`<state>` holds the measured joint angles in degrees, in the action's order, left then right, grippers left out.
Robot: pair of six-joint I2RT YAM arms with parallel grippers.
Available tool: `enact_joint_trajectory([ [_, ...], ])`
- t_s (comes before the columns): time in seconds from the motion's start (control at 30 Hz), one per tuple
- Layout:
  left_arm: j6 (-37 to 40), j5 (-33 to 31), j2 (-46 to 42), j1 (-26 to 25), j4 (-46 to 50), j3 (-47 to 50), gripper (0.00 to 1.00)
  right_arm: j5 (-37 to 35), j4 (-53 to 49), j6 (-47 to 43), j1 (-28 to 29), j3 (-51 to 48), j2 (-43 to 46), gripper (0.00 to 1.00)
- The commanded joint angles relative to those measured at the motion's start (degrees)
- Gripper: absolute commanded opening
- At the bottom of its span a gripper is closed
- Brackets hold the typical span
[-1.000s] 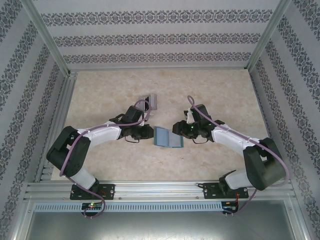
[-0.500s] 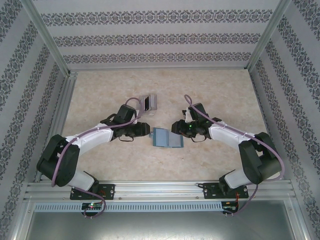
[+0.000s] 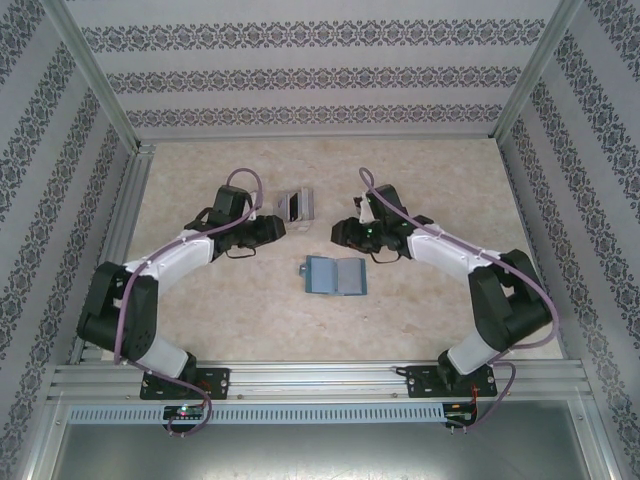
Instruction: Put the credit cards into the card holder
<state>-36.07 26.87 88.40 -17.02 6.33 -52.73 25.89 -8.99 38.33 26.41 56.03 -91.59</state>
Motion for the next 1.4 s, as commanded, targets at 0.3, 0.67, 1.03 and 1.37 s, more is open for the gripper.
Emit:
enact_joint_trajectory([
  [0.3,-10.1,11.2,10.9,6.6,-15.0,-4.8,0.47,1.9,-1.1,-1.2,1.1,21.4,-17.1,0.49],
  [0.67,-9.8,15.0,12.2,9.7,-16.5,-3.3,0.49,-2.3,-13.4,-4.1,2.0,38.4,-26.9,0.50],
  [1.03,-8.1,16.4,14.6,10.5,-14.2,-4.6,0.49,-9.3,-29.5,-6.8,4.0,55.0,-35.7,0.51],
  [1.37,-7.0,16.0,14.2,10.4,-13.3,-3.9,0.49,-14.6,-39.9,-9.0,5.4,67.0,-42.2,0.51],
])
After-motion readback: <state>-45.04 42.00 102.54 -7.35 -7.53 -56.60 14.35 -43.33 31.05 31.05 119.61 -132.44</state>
